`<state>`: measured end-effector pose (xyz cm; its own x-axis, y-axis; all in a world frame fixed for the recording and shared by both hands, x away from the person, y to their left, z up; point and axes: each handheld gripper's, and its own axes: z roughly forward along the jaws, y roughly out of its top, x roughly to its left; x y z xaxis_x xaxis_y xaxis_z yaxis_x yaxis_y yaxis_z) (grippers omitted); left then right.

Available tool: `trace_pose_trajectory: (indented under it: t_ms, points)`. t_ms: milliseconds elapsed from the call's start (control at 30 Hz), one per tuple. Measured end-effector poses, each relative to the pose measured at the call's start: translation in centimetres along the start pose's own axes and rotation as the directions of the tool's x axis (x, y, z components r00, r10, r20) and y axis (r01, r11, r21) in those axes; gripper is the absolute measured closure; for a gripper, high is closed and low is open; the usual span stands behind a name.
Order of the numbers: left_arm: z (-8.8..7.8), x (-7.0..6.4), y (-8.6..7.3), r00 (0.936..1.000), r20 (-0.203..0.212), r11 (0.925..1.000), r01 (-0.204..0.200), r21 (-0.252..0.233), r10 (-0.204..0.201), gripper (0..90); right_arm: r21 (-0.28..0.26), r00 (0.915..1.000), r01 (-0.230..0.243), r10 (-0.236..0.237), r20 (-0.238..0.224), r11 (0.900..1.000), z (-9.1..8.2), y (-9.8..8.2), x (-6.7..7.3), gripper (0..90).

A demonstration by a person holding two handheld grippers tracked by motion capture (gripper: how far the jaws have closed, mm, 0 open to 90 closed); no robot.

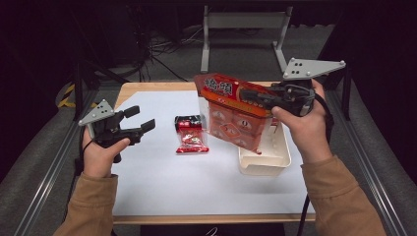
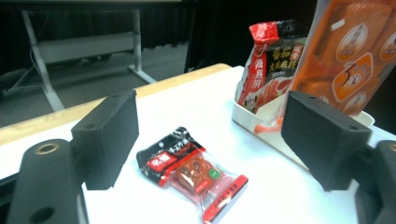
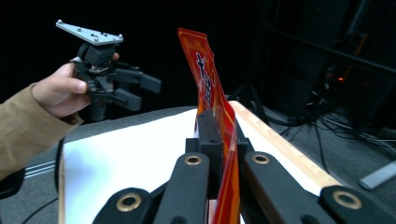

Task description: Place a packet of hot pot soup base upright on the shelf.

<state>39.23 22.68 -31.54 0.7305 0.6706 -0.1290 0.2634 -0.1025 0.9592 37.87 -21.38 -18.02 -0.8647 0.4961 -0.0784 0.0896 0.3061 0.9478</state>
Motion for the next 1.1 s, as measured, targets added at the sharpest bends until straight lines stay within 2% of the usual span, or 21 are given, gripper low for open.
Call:
trace_pose_trajectory:
  t_ms: [100, 167, 233, 333, 667, 800, 1000, 1100]
  points:
    - [0.1, 0.1, -0.1, 0.9999, -0.010, 1.0000, -0.004, 0.007, 0.004, 17.2, 0.000, 0.9999, -0.004, 0.004, 0.010, 1.000, -0.3, -0.1, -0.3, 90.0]
    - [0.2, 0.2, -0.2, 0.9992, -0.020, 0.9990, -0.035, 0.030, 0.035, 13.4, 0.002, 0.9995, -0.005, 0.005, 0.030, 1.000, -0.7, -0.3, -0.7, 90.0]
    - [0.3, 0.3, -0.3, 0.9985, -0.024, 0.9979, -0.047, 0.043, 0.048, 11.8, 0.003, 0.9994, -0.007, 0.007, 0.035, 1.000, -0.8, -0.4, -0.9, 90.0]
    - [0.4, 0.4, -0.4, 0.9991, -0.028, 0.9986, -0.031, 0.044, 0.032, 7.6, 0.006, 0.9984, -0.015, 0.014, 0.054, 1.000, -1.1, -0.7, -1.3, 90.0]
    - [0.7, 0.9, -0.9, 0.9994, -0.024, 0.9973, -0.022, 0.069, 0.024, 5.3, 0.006, 0.9941, -0.039, 0.038, 0.102, 0.999, -1.9, -1.6, -2.6, 90.0]
    - [0.8, 1.0, -1.0, 0.9992, -0.023, 0.9955, -0.031, 0.089, 0.033, 5.1, 0.004, 0.9935, -0.027, 0.026, 0.111, 1.000, -2.2, -1.8, -3.0, 90.0]
    - [1.0, 1.1, -1.2, 0.9996, -0.015, 0.9940, -0.024, 0.106, 0.025, 5.0, 0.009, 0.9886, -0.017, 0.015, 0.150, 1.000, -2.6, -2.5, -3.8, 90.0]
    - [1.1, 1.2, -1.3, 0.9997, -0.010, 0.9924, -0.022, 0.121, 0.023, 4.9, -0.006, 0.9875, 0.000, 0.001, 0.158, 1.000, -2.9, -2.9, -4.1, 90.0]
